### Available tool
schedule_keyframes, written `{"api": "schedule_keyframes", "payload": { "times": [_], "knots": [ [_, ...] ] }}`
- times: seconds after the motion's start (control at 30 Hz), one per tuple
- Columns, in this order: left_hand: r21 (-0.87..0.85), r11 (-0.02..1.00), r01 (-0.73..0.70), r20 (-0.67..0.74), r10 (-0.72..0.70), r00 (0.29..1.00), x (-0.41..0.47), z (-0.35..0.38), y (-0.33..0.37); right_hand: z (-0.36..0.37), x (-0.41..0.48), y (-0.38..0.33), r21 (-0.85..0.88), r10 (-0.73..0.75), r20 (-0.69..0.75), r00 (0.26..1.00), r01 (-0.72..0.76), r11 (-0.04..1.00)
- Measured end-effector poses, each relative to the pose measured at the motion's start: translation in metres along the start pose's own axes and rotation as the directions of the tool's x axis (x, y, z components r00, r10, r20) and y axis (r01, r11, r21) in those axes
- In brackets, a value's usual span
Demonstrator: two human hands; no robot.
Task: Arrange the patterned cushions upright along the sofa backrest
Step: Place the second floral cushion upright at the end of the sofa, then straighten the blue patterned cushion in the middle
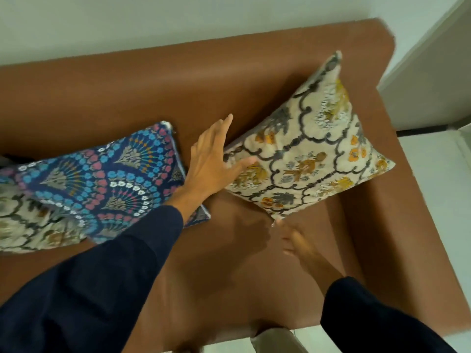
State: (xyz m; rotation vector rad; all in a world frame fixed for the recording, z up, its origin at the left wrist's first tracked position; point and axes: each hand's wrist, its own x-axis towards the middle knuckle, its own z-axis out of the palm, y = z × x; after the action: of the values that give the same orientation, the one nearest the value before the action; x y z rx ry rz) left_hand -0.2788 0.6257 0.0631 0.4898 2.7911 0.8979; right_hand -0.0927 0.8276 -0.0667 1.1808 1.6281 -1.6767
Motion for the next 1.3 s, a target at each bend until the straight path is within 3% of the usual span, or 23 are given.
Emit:
{"api": "schedule_keyframes", "payload": {
  "times": [0.1, 0.2, 0.27, 0.33, 0.37, 0.43, 0.5, 0.6, 0.7, 0.87, 0.97, 1.1, 1.3],
  "knots": [
    [0.079, 0.995, 0.062, -0.249, -0.041, 0.968, -0.052, -0.029, -0.057, 0.066, -0.001, -0.014, -0.075, -0.081, 0.093, 0.992, 0.088, 0.993],
    [0.117, 0.963, 0.243, -0.545, -0.143, 0.826, -0.114, -0.075, -0.135, 0.150, 0.003, -0.052, -0.138, -0.237, 0.146, 0.960, 0.257, 0.956],
    [0.032, 0.932, 0.361, -0.624, -0.263, 0.736, -0.140, -0.106, -0.185, 0.194, 0.001, -0.083, -0.101, -0.356, 0.259, 0.898, 0.392, 0.915],
    [-0.257, 0.853, 0.455, -0.523, -0.519, 0.676, -0.153, -0.130, -0.228, 0.229, 0.004, -0.104, -0.053, -0.412, 0.307, 0.858, 0.448, 0.893],
    [-0.455, 0.759, 0.465, -0.377, -0.638, 0.672, -0.156, -0.141, -0.246, 0.247, 0.006, -0.112, -0.043, -0.407, 0.295, 0.864, 0.438, 0.898],
    [-0.690, 0.549, 0.471, -0.088, -0.710, 0.699, -0.153, -0.154, -0.272, 0.271, 0.007, -0.121, -0.029, -0.382, 0.259, 0.887, 0.402, 0.915],
    [-0.702, 0.497, 0.510, 0.040, -0.688, 0.725, -0.148, -0.157, -0.289, 0.282, 0.007, -0.118, -0.015, -0.388, 0.221, 0.895, 0.401, 0.916],
    [-0.643, 0.518, 0.564, 0.137, -0.647, 0.750, -0.148, -0.155, -0.302, 0.290, -0.011, -0.081, 0.058, -0.403, 0.114, 0.908, 0.399, 0.915],
    [-0.583, 0.653, 0.484, 0.114, -0.524, 0.844, -0.150, -0.161, -0.287, 0.284, -0.044, -0.027, 0.196, -0.370, -0.013, 0.929, 0.365, 0.910],
    [-0.356, 0.911, 0.207, 0.026, -0.212, 0.977, -0.122, -0.183, -0.234, 0.280, -0.075, 0.011, 0.445, -0.333, -0.107, 0.937, 0.344, 0.827],
    [-0.158, 0.985, 0.071, -0.046, -0.079, 0.996, -0.099, -0.192, -0.206, 0.280, -0.077, 0.003, 0.547, -0.367, -0.138, 0.920, 0.380, 0.746],
    [0.009, 0.999, -0.032, -0.081, 0.033, 0.996, -0.065, -0.190, -0.181, 0.279, -0.063, -0.027, 0.594, -0.311, -0.120, 0.943, 0.320, 0.738],
    [0.080, 0.997, 0.010, -0.014, -0.009, 1.000, -0.051, -0.181, -0.186, 0.278, -0.045, -0.048, 0.526, -0.214, -0.092, 0.972, 0.230, 0.819]
  ]
}}
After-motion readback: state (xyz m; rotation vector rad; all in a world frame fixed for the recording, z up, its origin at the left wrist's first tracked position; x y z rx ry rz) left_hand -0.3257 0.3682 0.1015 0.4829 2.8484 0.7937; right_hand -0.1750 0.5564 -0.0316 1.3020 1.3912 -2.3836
